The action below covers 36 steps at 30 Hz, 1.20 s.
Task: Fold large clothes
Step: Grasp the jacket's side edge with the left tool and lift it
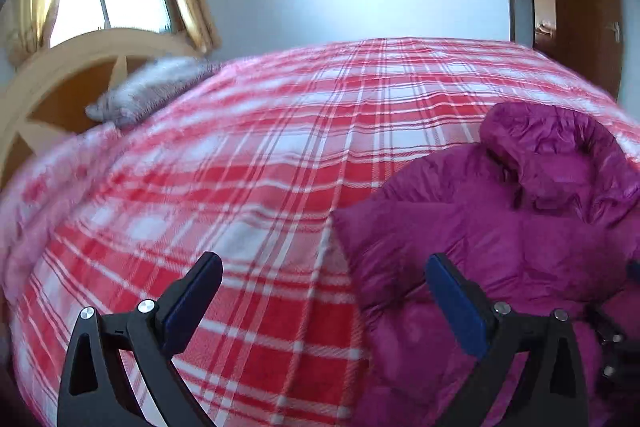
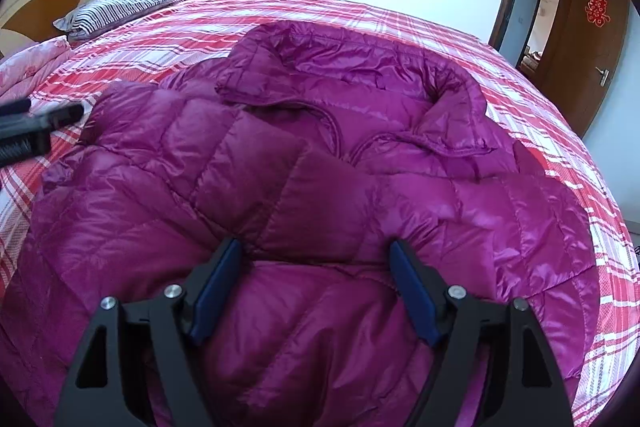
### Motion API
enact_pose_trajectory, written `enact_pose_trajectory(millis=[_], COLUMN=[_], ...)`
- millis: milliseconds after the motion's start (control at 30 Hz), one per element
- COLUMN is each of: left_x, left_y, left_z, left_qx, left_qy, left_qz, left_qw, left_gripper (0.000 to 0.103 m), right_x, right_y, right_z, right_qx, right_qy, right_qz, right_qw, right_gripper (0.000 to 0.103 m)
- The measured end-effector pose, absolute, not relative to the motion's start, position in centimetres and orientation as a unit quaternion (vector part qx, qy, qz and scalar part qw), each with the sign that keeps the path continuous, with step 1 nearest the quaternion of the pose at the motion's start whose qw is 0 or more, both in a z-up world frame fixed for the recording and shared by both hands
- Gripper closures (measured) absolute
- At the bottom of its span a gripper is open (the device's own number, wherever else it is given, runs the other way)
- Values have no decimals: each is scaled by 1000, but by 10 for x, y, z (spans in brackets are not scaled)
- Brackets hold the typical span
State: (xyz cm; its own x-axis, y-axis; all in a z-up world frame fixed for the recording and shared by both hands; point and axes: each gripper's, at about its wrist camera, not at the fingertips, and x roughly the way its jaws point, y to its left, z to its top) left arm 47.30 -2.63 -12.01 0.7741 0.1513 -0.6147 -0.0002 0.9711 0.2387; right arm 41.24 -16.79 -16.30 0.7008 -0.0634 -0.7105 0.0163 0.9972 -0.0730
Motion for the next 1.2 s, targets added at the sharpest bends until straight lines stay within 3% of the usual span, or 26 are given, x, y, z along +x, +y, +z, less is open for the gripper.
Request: enact_pose_trajectory(millis=[100, 300, 333, 367, 400, 600, 933, 1000, 1067, 1133, 1200], left_x=[490, 485, 485, 487, 489, 544, 628, 628, 628, 627, 617], left_y=[-44, -37, -37, -40, -45, -117, -196, -202, -208, -212, -211], left_z=[-157, -122, -109, -92, -82, -61, -101, -107, -110, -115, -113], left_qx=[171, 148, 137, 123, 116, 147, 209, 217, 221, 229, 242], left_qy=[378, 345, 334, 320, 314, 328, 380, 374, 380, 386, 369], left_qz=[33, 45, 42, 35, 27, -56, -89, -93, -110, -121, -122], left_qw=[909, 926, 932, 939, 942, 932, 897, 897, 892, 885, 889], left_gripper=[1, 1, 1, 1, 1, 1, 2, 19, 65, 83, 86], right_x=[413, 391, 394, 401, 406, 405, 407, 407, 407, 407, 404], right_y=[-171, -214, -219, -220, -220, -211, -218, -219, -220, -220, -222], right_z=[-159, -120, -122, -132, -142, -162, -164, -165, -165, -165, -165], right_qx=[-22, 50, 45, 34, 27, -2, 28, 32, 34, 34, 36], right_qy=[393, 336, 338, 353, 367, 362, 351, 351, 350, 350, 349], right_qz=[-9, -13, -16, -14, -12, -17, -5, -3, -2, -2, -1], right_qw=[919, 940, 940, 935, 930, 932, 936, 936, 936, 936, 936], right_gripper=[23, 25, 29, 39, 41, 40, 40, 40, 40, 40, 40])
